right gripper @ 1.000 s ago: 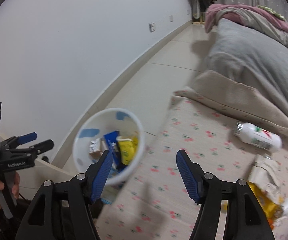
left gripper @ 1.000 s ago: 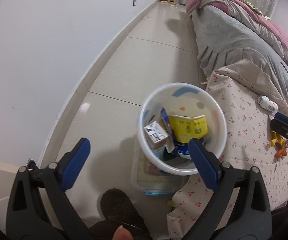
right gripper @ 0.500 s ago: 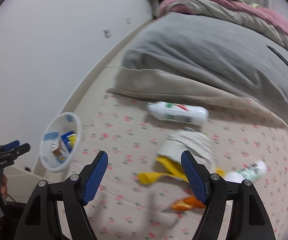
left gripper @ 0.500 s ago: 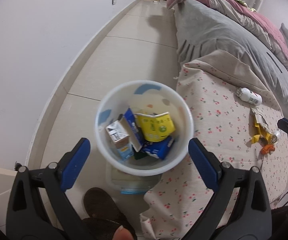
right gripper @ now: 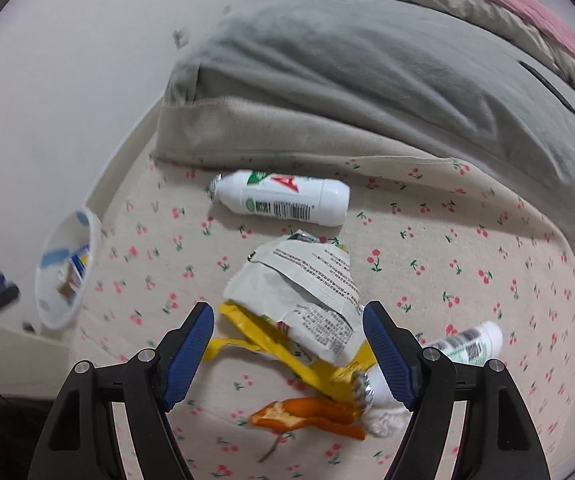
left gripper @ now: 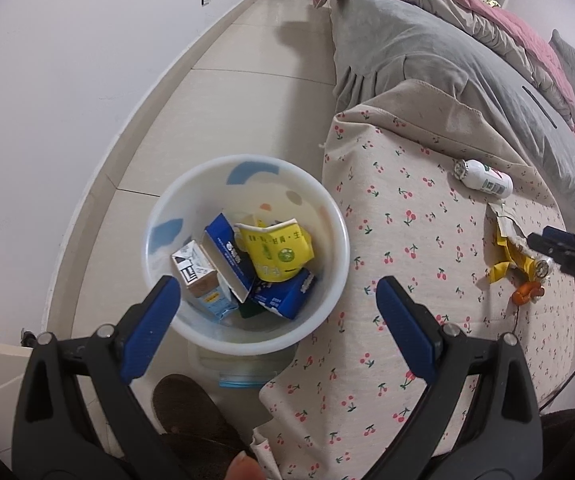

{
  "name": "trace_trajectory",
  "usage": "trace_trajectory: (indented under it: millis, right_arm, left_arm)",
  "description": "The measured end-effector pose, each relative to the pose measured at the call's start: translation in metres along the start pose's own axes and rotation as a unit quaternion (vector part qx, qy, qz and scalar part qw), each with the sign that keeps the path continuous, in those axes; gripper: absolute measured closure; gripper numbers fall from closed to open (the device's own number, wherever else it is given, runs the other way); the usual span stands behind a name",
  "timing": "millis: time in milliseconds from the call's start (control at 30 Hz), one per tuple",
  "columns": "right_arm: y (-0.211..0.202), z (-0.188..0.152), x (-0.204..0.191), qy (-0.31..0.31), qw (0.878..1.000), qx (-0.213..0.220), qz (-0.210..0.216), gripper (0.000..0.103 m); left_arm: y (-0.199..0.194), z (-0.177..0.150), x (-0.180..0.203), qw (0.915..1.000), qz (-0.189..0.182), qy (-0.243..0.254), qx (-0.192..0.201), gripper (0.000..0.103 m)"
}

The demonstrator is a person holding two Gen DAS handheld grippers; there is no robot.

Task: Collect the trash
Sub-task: 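Grasp the white printed wrapper with the right tool while the left tool reaches the yellow snack bag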

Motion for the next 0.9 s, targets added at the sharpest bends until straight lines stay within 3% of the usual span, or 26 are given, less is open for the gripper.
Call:
trace_trajectory:
  millis: [167,333,633,900]
  right_arm:
    - [0.019,-0.004,-0.003,-0.057,0.998,-0.011,-0.027,0.025]
    - [0.03,0.0,0.002,-0.075,0.996,-0.015,-0.038,0.025]
    - [0.055,0.006,-0.002,-0.077,0.996,-0.036,-0.021,0.023]
    - [0.044,0.023,0.001,-0.056,0.998,-0.009,-0.01,0.031]
  left_arm:
    - [0.006,0.0,0.006,1.0,-0.001,0.002,-0.005,0.005]
    - [0.011,0.0,0.009,0.9999,-0.003,-0.001,-0.011,0.005]
    - [0.024,0.002,0.024,0.9997,-0.007,0.004,-0.021,0.005]
    - [0.031,0.003,0.042,0.9995,-0.017,0.013,-0.025,0.005]
Point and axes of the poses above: each gripper's, at about its wrist camera, not at the fingertips, and y roughly the way its jaws point, x to its right, z to its top, the point moved 10 cm from there along y, roughly the way its jaws point, and after that the axes turned 15 degrees about -z, right-handed, at the moved point
